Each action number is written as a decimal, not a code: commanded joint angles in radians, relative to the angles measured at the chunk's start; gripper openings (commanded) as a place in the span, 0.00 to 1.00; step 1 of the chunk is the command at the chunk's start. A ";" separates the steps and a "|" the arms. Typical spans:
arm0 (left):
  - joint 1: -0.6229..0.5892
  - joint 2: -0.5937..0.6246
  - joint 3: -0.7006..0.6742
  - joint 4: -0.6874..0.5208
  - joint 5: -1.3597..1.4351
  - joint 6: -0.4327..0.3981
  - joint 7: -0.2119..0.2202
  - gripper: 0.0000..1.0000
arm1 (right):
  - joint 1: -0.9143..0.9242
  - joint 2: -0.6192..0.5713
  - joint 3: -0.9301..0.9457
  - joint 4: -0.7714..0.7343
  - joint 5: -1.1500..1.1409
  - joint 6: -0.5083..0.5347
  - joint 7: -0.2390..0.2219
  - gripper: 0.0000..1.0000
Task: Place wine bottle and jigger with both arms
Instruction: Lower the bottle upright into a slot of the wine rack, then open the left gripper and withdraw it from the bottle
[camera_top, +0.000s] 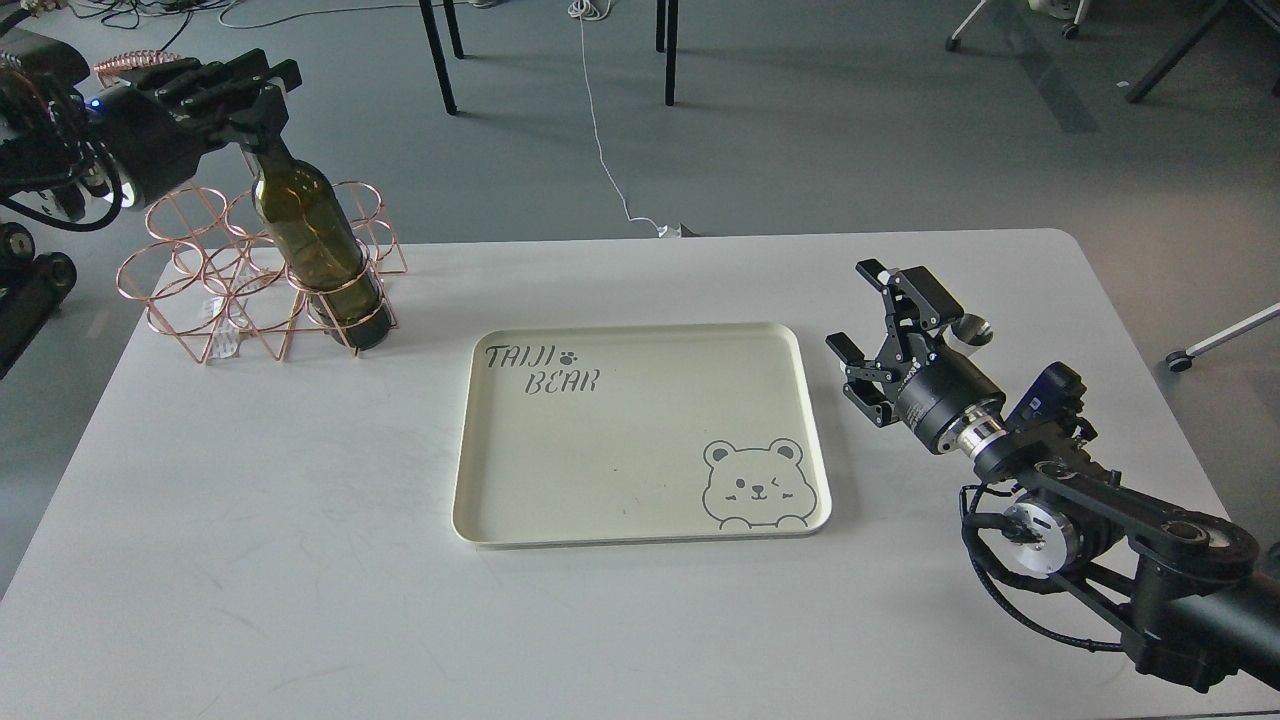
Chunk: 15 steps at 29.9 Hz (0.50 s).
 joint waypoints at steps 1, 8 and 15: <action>0.001 0.000 -0.001 0.000 0.000 0.002 0.000 0.41 | 0.001 0.000 0.000 0.000 0.000 0.000 0.000 0.99; -0.022 0.008 -0.001 -0.009 -0.105 0.034 0.000 0.90 | 0.001 0.000 0.000 0.000 0.000 0.000 0.000 0.99; -0.128 0.038 -0.001 -0.116 -0.342 0.023 0.000 0.95 | 0.001 0.006 0.008 0.000 0.000 -0.003 0.000 0.99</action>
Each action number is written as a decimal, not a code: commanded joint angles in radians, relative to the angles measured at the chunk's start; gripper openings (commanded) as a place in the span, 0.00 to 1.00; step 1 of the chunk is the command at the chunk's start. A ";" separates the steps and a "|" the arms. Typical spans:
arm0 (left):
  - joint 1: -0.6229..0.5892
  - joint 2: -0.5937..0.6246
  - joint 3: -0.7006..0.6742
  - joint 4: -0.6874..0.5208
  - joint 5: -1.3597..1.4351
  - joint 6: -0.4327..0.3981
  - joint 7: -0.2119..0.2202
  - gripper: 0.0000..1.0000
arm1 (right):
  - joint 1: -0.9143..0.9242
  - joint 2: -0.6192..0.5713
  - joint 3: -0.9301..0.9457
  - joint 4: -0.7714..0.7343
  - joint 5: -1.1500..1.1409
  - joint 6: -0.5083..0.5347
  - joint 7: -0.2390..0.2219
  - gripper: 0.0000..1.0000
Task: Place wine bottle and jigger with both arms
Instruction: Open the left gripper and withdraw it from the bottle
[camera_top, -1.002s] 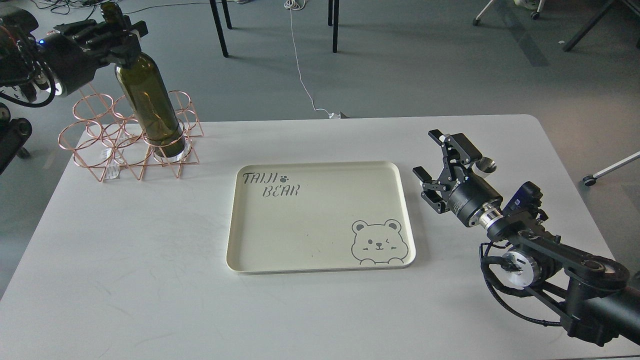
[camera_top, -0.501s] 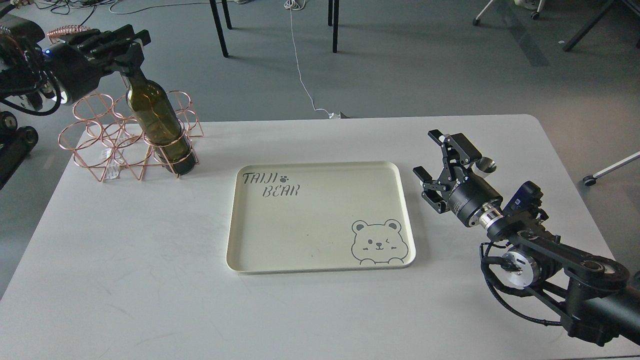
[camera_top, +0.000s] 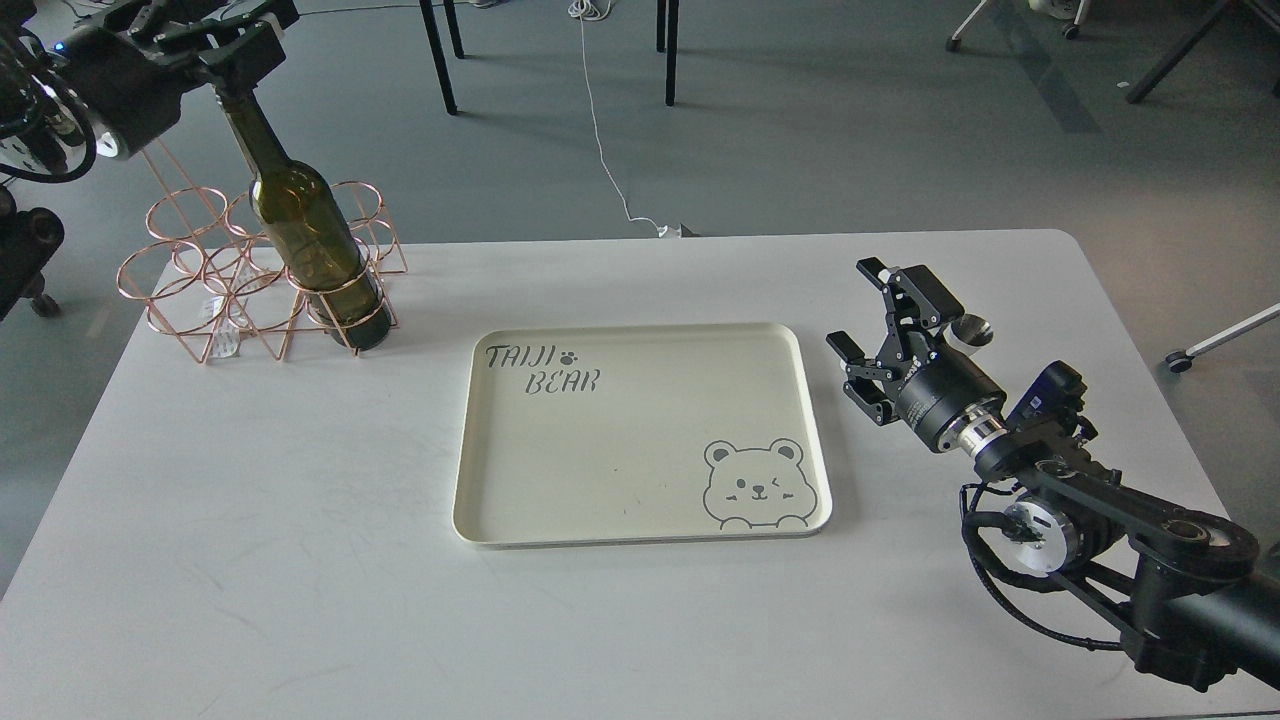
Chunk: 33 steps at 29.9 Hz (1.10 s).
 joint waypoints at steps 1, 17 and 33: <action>-0.038 0.025 -0.001 -0.114 -0.193 -0.009 0.000 0.95 | 0.000 0.006 0.005 0.000 0.000 -0.003 0.000 0.99; 0.407 -0.145 -0.057 -0.507 -0.879 -0.059 0.000 0.98 | -0.029 0.056 0.071 0.000 0.003 -0.170 0.000 0.99; 0.717 -0.346 -0.256 -0.421 -0.970 -0.220 0.030 0.98 | -0.031 0.072 0.100 0.003 0.005 -0.176 0.000 0.99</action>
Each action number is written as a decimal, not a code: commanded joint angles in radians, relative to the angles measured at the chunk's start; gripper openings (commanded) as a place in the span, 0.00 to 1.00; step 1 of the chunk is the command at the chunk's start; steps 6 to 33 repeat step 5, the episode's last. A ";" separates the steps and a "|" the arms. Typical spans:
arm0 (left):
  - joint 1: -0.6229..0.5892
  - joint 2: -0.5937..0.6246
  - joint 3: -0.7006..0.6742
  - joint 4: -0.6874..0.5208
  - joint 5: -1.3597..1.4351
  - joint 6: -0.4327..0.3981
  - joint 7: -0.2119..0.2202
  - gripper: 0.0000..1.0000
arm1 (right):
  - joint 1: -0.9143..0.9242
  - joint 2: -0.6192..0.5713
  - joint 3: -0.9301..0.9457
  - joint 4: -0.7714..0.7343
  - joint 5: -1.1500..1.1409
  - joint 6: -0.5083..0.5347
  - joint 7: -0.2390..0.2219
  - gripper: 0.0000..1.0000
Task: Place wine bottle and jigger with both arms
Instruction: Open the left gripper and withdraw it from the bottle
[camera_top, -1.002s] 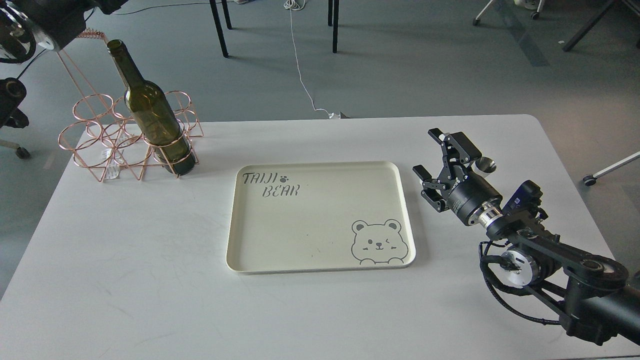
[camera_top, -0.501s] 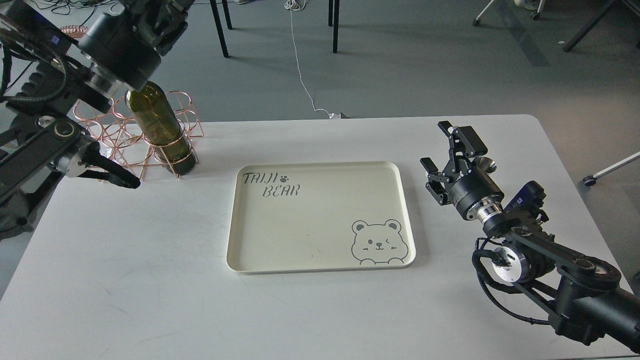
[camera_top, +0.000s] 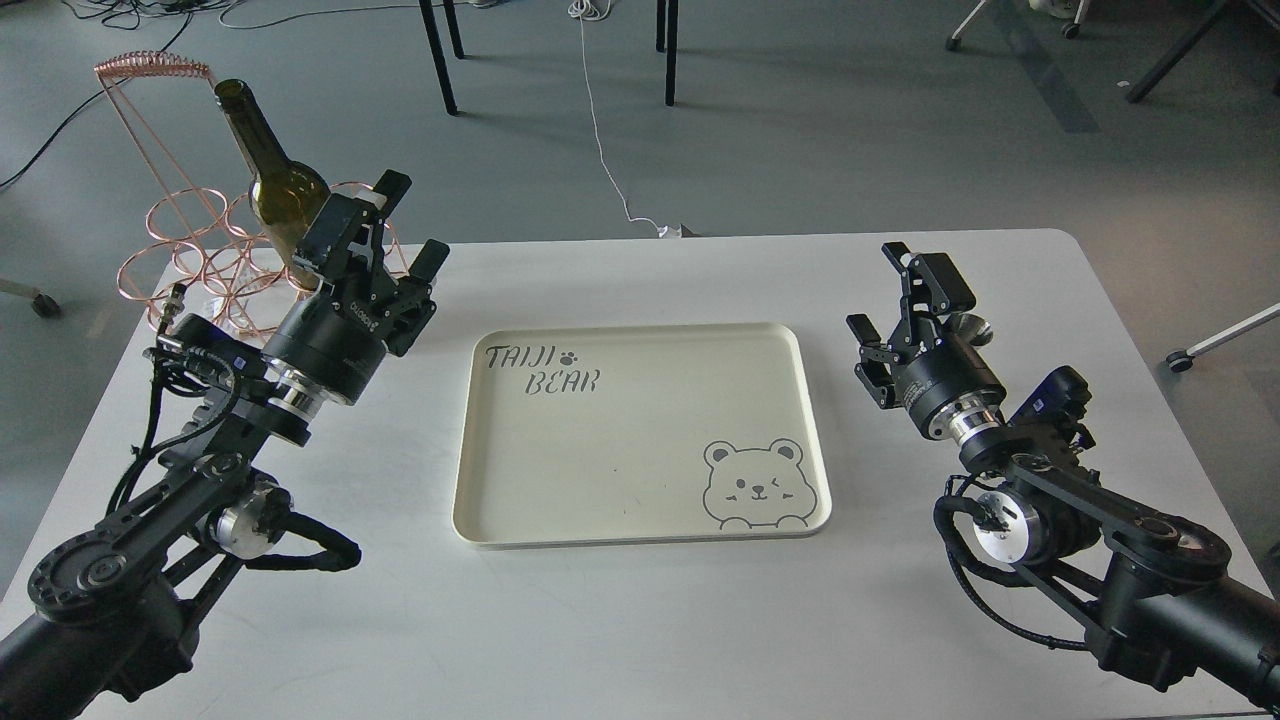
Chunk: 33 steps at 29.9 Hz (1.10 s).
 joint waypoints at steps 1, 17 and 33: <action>0.031 -0.023 -0.026 0.012 -0.030 -0.047 0.036 0.98 | -0.001 0.003 0.013 0.001 0.000 0.000 0.000 0.99; 0.050 -0.028 -0.025 0.012 -0.029 -0.047 0.053 0.98 | -0.001 0.003 0.011 0.001 -0.001 0.000 0.000 0.99; 0.050 -0.028 -0.025 0.012 -0.029 -0.047 0.053 0.98 | -0.001 0.003 0.011 0.001 -0.001 0.000 0.000 0.99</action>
